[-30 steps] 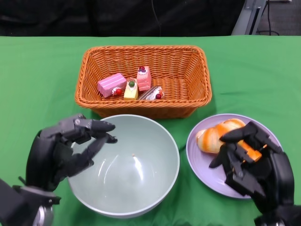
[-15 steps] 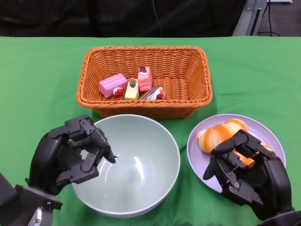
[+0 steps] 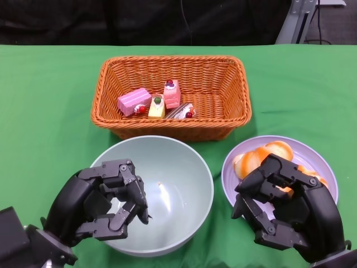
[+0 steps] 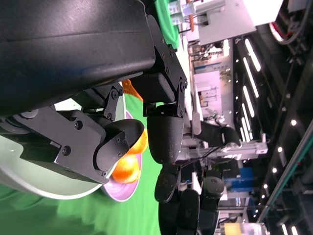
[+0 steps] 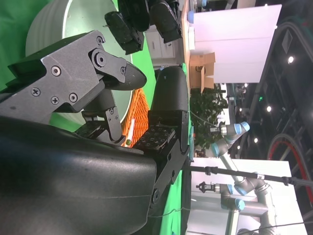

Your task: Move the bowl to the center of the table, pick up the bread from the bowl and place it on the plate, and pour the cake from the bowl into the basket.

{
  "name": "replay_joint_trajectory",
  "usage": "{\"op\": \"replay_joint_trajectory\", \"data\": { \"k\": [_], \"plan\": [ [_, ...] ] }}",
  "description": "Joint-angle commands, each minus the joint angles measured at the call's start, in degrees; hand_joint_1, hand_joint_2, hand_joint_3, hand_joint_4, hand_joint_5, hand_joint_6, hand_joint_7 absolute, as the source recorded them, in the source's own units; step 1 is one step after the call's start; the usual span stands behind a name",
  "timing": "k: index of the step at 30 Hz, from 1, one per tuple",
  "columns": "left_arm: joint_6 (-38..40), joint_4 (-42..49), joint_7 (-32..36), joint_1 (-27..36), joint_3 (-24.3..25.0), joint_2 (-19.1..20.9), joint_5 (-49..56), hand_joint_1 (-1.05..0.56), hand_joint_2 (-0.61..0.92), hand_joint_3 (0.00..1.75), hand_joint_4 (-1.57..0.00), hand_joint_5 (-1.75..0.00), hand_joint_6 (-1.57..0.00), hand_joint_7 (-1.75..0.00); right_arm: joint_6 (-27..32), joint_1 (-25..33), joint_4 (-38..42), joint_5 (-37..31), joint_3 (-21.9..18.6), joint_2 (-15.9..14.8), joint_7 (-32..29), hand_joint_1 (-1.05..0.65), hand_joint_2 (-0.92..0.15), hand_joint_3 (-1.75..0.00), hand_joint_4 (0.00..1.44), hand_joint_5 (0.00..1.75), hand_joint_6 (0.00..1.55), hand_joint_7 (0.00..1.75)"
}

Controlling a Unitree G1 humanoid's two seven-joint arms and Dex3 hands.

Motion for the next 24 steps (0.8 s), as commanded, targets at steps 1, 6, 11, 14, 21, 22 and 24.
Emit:
{"op": "replay_joint_trajectory", "data": {
  "k": [1,6,11,14,21,22,24],
  "plan": [
    [0.7,-0.4,-1.1,0.2,1.5,0.0,0.5,-0.02,0.58,1.11,-0.79,-1.61,-0.8,-1.37,0.2,-1.1,-0.1,1.0,0.0,-0.9,0.6,-0.11,-0.6,-0.91,0.76,1.53,0.69,1.23],
    [0.4,0.7,-1.5,-0.4,2.7,-0.7,1.8,-0.02,0.59,1.1,-0.79,-1.61,-0.8,-1.38,0.0,-1.8,-0.1,0.8,0.1,-1.2,0.6,-0.13,-0.6,-0.89,0.76,1.52,0.69,1.22],
    [0.5,1.5,-2.4,-1.0,3.4,-1.4,1.8,-0.03,0.63,1.03,-0.79,-1.61,-0.78,-1.39,0.1,-2.3,0.2,0.4,0.2,-1.2,0.3,-0.15,-0.58,-0.91,0.78,1.52,0.71,1.22],
    [1.4,1.4,-2.9,-1.2,3.9,-1.8,1.6,-0.04,0.64,1.0,-0.79,-1.61,-0.78,-1.39,0.6,-2.3,-0.1,0.7,0.3,-1.3,0.4,-0.15,-0.57,-0.92,0.78,1.52,0.71,1.22],
    [1.9,1.3,-3.6,-1.4,4.6,-2.2,1.9,-0.04,0.65,0.97,-0.78,-1.62,-0.78,-1.37,1.1,-2.3,-0.3,1.2,0.4,-1.4,0.6,-0.14,-0.6,-0.88,0.78,1.52,0.71,1.21],
    [1.7,1.4,-3.6,-1.5,4.6,-2.3,2.0,-0.04,0.65,0.97,-0.78,-1.62,-0.79,-1.37,1.3,-2.2,-0.4,1.3,0.4,-1.5,0.6,-0.14,-0.6,-0.88,0.78,1.51,0.71,1.2],
    [1.5,1.3,-3.4,-1.4,4.7,-2.4,2.3,-0.04,0.65,0.97,-0.78,-1.62,-0.79,-1.37,1.4,-2.2,-0.6,1.2,0.5,-1.5,0.6,-0.13,-0.6,-0.89,0.78,1.52,0.72,1.2]
  ]
}}
